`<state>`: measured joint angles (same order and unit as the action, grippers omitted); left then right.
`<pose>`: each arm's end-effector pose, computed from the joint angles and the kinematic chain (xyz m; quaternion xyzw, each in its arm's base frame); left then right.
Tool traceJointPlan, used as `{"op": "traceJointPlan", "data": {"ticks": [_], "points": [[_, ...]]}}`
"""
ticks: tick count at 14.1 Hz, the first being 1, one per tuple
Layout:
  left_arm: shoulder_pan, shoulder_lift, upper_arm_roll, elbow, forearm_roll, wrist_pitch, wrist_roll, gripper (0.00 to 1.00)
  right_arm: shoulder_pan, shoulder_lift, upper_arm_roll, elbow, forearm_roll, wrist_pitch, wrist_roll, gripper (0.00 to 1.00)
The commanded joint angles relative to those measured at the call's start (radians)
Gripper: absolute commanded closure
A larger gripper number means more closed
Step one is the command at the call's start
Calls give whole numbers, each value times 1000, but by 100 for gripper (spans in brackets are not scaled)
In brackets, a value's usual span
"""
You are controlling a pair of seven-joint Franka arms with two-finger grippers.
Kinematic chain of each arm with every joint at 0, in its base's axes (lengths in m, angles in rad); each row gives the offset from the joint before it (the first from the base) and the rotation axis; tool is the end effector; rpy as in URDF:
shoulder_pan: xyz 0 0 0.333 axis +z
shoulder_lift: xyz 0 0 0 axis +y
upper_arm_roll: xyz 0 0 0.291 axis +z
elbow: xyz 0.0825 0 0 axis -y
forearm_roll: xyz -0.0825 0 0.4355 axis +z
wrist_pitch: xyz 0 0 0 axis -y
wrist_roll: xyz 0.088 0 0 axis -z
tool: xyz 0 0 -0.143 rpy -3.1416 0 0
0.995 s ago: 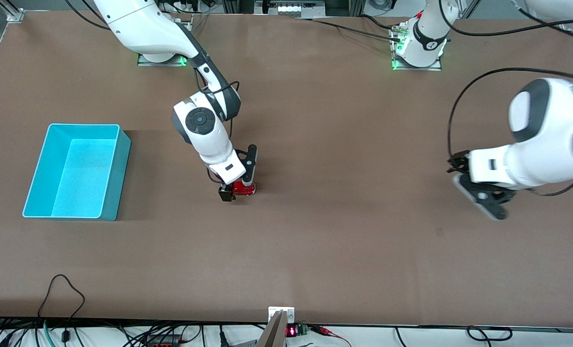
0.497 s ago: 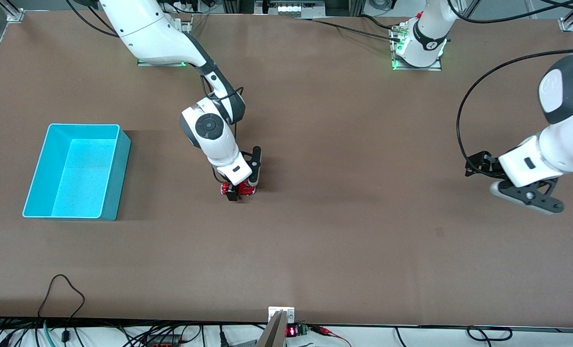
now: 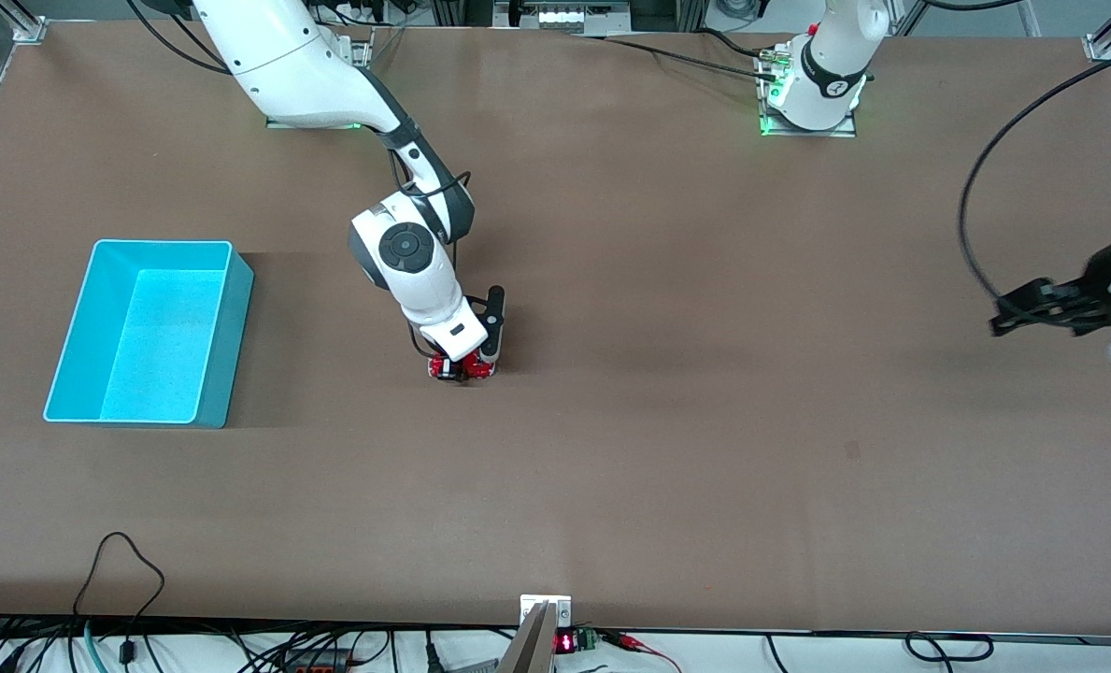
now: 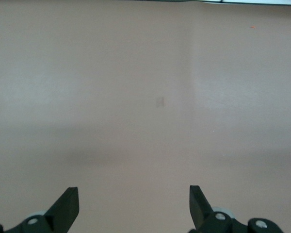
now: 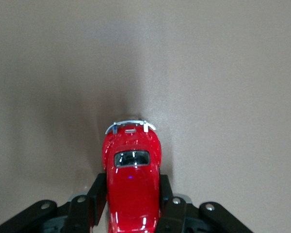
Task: Wind red beetle toy and store in blue box
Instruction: 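Lift the red car with the right gripper while the left gripper withdraws, then carry the red car with the right gripper over the blue box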
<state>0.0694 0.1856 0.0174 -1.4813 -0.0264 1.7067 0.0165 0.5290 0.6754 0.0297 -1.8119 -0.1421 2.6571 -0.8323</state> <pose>0.6676 0.0539 0.5048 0.9991 0.0365 0.0205 0.0105 0.5823 0.3660 0.0873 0.7277 0.6800 0.0804 0.0407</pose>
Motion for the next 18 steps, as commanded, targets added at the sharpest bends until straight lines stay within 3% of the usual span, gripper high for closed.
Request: {"op": "traceJointPlan", "data": {"ticks": [1,4,6,8,10,12,15,18], "points": [[-23,-47,-1,-16,-15,-51,-75,0,2,-2,-4,23,35,1,37,100],[-33,-83,-11,-34,-21,-90,-75,0,-21,-68,-7,29,76,-38,125,100],[-26,-107,-16,-62,-24,-130,-75,0,-108,-118,-17,29,90,-98,166,100],[-26,-147,-17,-124,-24,-95,-75,0,-184,-160,-57,31,159,-141,190,100],[-26,-208,-17,-232,-23,-14,-73,0,-245,-197,-125,32,299,-201,200,100],[-25,-236,-17,-277,-23,8,-70,0,-276,-206,-235,31,409,-244,202,100],[-23,-242,-17,-277,-21,-1,-69,0,-270,-214,-411,31,420,-334,267,100],[-25,-236,-17,-264,-20,1,-66,0,-273,-243,-510,28,363,-460,410,100]]}}
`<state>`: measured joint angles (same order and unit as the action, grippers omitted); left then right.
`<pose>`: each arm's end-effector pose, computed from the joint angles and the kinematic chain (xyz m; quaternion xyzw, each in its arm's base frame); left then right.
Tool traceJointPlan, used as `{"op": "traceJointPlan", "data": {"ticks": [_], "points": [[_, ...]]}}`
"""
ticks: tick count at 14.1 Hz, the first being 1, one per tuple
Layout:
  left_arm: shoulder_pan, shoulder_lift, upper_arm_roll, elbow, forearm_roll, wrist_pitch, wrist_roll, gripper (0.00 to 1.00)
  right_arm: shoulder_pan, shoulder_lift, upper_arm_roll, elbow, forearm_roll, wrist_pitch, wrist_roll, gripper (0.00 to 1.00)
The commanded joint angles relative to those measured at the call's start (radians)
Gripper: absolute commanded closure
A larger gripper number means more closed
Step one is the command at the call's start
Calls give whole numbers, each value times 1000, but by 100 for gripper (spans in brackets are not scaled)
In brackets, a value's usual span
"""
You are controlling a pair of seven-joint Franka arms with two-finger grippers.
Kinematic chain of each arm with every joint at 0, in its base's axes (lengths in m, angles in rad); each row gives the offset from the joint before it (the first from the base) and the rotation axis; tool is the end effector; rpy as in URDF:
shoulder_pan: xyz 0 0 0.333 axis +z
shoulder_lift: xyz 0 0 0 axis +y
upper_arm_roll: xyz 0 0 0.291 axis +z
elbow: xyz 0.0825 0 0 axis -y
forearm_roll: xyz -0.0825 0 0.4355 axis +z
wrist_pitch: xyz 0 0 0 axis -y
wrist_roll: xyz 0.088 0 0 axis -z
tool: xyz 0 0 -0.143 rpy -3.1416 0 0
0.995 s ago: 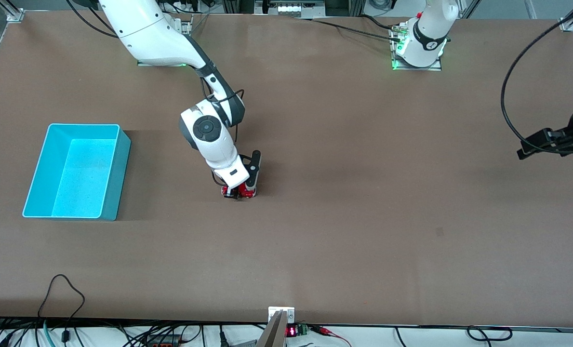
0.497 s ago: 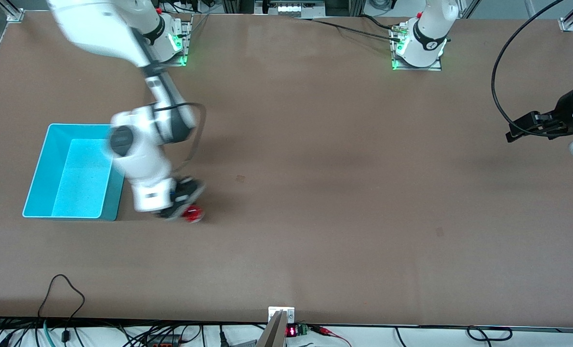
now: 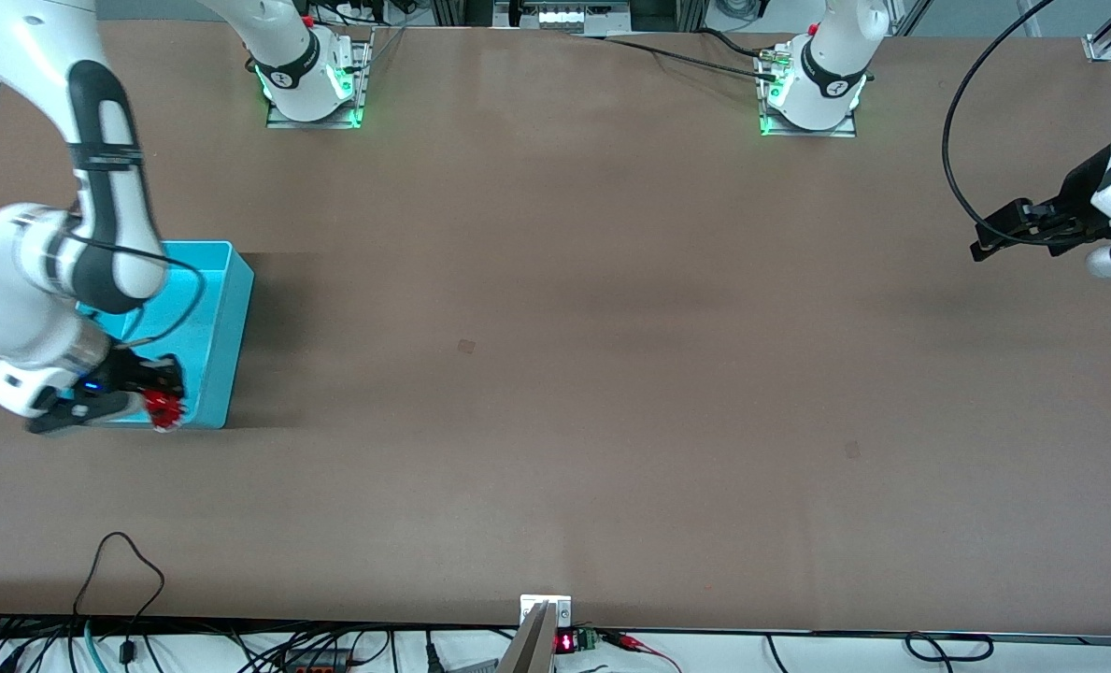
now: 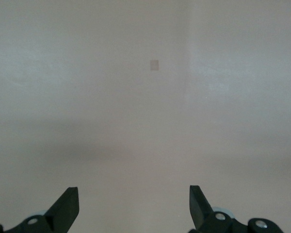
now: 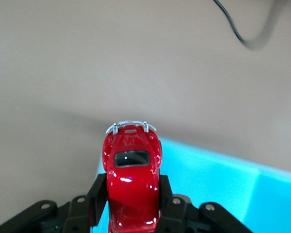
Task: Wind red beetle toy and store in blue box
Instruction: 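Carry the red car with the right gripper over the blue box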
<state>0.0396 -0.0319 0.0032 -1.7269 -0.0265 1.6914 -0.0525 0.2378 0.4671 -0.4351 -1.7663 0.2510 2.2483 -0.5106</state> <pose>0.6026 0.0223 0.5111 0.9987 0.0492 -0.0019 0.0132 0.6851 -0.1116 0.2380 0.9940 0.1042 0.0331 0.0066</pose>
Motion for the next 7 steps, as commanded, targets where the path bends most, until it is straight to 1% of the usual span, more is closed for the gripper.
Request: {"op": "traceJointPlan", "data": {"ticks": [1,3,5,7], "points": [[5,-11,-3,-8,-21,14,-6,0,18,-30,-56,-34,-33,-59,116,100],[5,-11,-6,15,-12,14,-6,0,14,-19,-57,-79,-36,-68,205,100],[5,-13,-6,23,-10,-16,8,0,8,30,-57,-116,-53,-56,236,100],[5,-17,-9,23,-9,-18,-1,0,11,51,-57,-157,-61,2,242,100]]}}
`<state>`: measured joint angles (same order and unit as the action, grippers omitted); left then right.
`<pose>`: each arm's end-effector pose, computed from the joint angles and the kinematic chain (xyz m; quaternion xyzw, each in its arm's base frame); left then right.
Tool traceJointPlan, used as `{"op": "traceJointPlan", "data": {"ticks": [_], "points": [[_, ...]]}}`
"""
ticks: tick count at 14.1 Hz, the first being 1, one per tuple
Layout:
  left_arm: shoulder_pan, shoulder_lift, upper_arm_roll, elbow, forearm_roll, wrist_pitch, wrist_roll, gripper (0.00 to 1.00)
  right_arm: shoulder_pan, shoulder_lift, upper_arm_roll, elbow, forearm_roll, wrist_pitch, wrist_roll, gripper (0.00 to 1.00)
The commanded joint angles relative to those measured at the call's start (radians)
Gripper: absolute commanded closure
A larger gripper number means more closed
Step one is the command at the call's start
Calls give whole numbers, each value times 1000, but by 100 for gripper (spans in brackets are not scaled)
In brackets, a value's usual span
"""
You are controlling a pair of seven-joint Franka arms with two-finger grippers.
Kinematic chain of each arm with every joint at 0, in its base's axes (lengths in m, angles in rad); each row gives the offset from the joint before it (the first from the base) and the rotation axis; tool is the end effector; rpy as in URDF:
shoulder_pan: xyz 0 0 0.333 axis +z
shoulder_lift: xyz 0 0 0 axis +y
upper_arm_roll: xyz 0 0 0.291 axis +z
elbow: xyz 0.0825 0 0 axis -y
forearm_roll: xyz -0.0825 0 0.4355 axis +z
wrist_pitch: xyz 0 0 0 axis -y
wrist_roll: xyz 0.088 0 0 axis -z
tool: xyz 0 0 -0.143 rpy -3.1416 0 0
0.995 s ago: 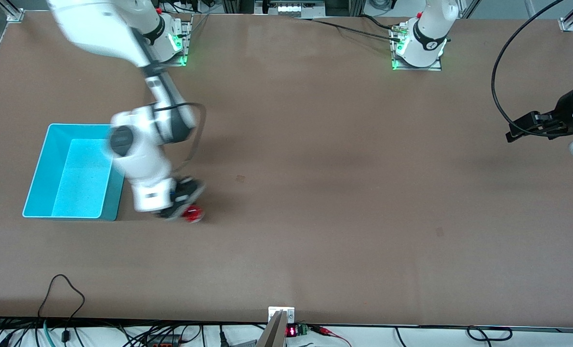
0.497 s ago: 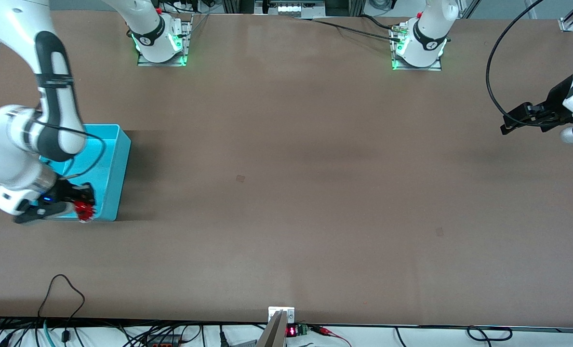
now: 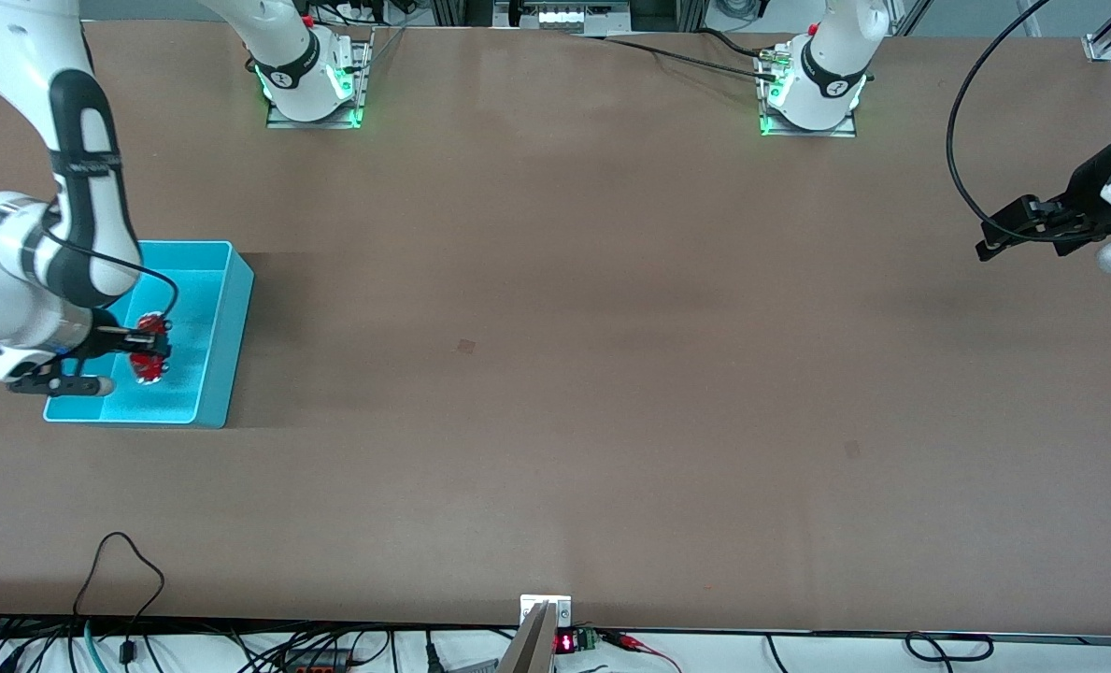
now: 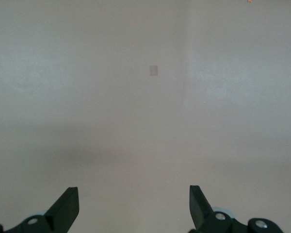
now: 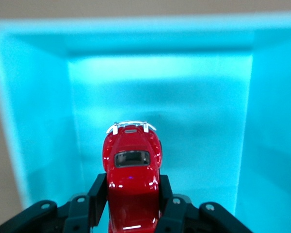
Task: Wind red beetle toy and store in blue box
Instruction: 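Carry the red car with the right gripper over the blue box, then lower the red car into the box and open the right gripper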
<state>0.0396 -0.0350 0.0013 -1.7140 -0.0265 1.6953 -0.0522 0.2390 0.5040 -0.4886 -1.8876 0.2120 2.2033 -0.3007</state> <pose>0.6041 0.0213 0.5202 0.9987 0.0481 0.0081 0.0132 0.6228 -0.1504 0.1633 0.9974 -0.0238 -0.0663 0.0171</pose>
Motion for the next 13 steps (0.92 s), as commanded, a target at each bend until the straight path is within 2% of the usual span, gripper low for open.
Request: {"op": "traceJointPlan", "data": {"ticks": [1,5,6,7,8,11,13], "points": [[3,-14,-7,10,-7,-16,-3,0,8,19,-4,-63,-23,79,28,100],[-3,-16,-15,7,-6,-29,20,0,-3,50,-4,-108,-26,148,11,98],[-3,-17,-20,7,-4,-51,19,0,-3,50,-4,-108,-26,147,11,79],[0,-17,-21,7,-6,-69,20,0,-3,47,-4,-107,-26,147,20,23],[3,-17,-21,7,-6,-71,20,0,-3,36,-2,-104,-26,144,17,0],[6,-19,-18,5,-6,-69,20,0,-3,-50,7,-88,-31,104,18,0],[6,-19,-18,5,-6,-66,20,0,-1,-91,8,11,-118,-9,14,0]]}}
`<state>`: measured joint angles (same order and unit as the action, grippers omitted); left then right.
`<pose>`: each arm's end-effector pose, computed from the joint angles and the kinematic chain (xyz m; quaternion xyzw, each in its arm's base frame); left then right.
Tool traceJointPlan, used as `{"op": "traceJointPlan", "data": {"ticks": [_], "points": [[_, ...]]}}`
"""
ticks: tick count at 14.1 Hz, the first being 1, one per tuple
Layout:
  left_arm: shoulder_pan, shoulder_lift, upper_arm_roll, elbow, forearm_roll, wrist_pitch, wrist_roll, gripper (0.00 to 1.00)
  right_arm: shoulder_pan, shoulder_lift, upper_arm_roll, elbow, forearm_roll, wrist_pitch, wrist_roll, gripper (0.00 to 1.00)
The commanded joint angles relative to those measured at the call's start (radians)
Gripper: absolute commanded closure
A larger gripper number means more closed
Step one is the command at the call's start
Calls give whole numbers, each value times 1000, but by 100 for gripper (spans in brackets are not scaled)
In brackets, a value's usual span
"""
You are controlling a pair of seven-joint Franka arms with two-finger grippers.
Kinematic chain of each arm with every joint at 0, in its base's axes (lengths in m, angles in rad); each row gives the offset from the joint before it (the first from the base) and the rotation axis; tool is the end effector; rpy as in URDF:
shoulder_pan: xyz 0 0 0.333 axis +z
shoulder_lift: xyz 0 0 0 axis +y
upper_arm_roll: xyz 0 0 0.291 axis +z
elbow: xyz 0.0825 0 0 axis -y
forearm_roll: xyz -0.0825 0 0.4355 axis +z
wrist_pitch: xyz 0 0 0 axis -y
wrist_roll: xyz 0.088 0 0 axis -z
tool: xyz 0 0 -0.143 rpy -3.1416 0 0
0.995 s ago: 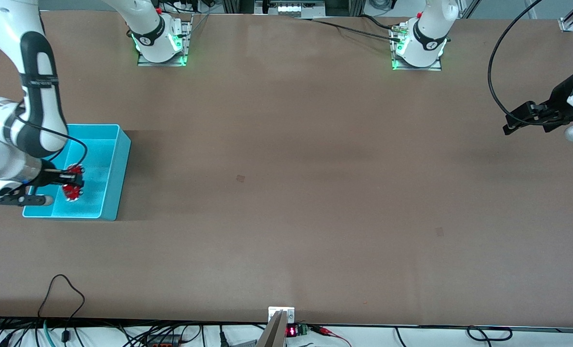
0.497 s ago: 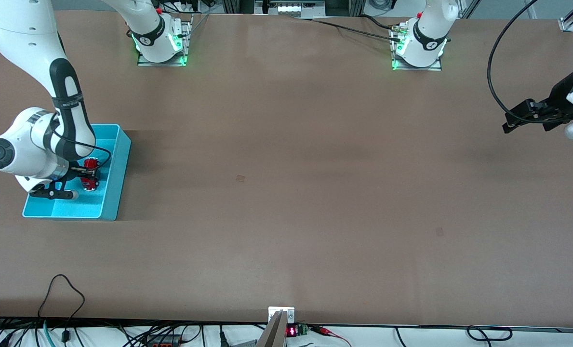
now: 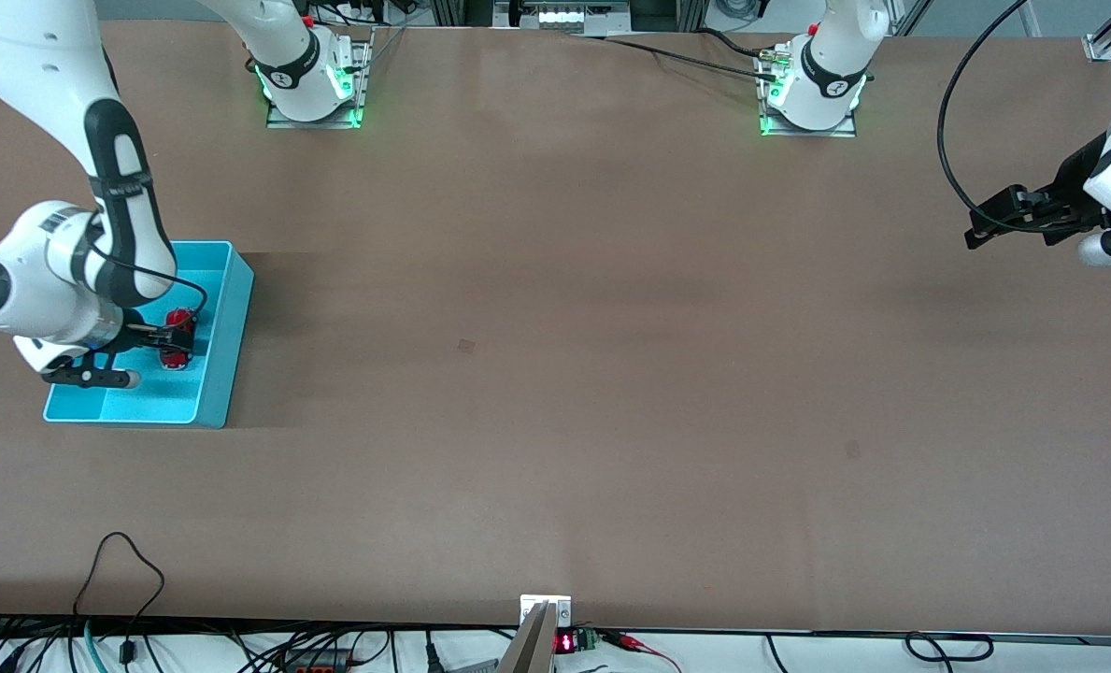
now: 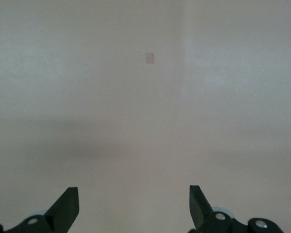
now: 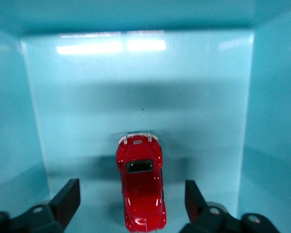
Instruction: Wind red beetle toy and store in blue box
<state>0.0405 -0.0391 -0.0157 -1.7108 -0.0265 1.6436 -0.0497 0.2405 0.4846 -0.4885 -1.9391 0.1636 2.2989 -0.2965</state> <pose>0.5965 0.0111 0.5198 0.9991 0.0384 -0.0142 0.0127 0.6180 -0.1561 0.1597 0.9981 -0.0118 -0.0427 0.0418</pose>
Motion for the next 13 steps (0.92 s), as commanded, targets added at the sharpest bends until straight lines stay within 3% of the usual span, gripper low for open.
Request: {"op": "traceJointPlan", "data": {"ticks": [1,2,5,6,10,13], "points": [[5,-15,-1,2,-6,-13,17,0,-4,-93,10,134,-94,-206,16,0],[5,-15,-1,2,-4,-10,17,0,-19,-127,25,199,-98,-298,17,0],[5,-15,-3,0,-4,19,17,0,-188,-236,242,348,-127,-537,71,0],[5,-16,-4,-3,-4,21,17,0,-220,-262,284,382,-137,-611,71,0],[5,-33,-4,-21,-6,24,17,0,-274,-406,359,417,-141,-784,71,0],[5,-42,-4,-30,-4,22,17,0,-274,-422,372,420,-142,-803,72,0]]}}
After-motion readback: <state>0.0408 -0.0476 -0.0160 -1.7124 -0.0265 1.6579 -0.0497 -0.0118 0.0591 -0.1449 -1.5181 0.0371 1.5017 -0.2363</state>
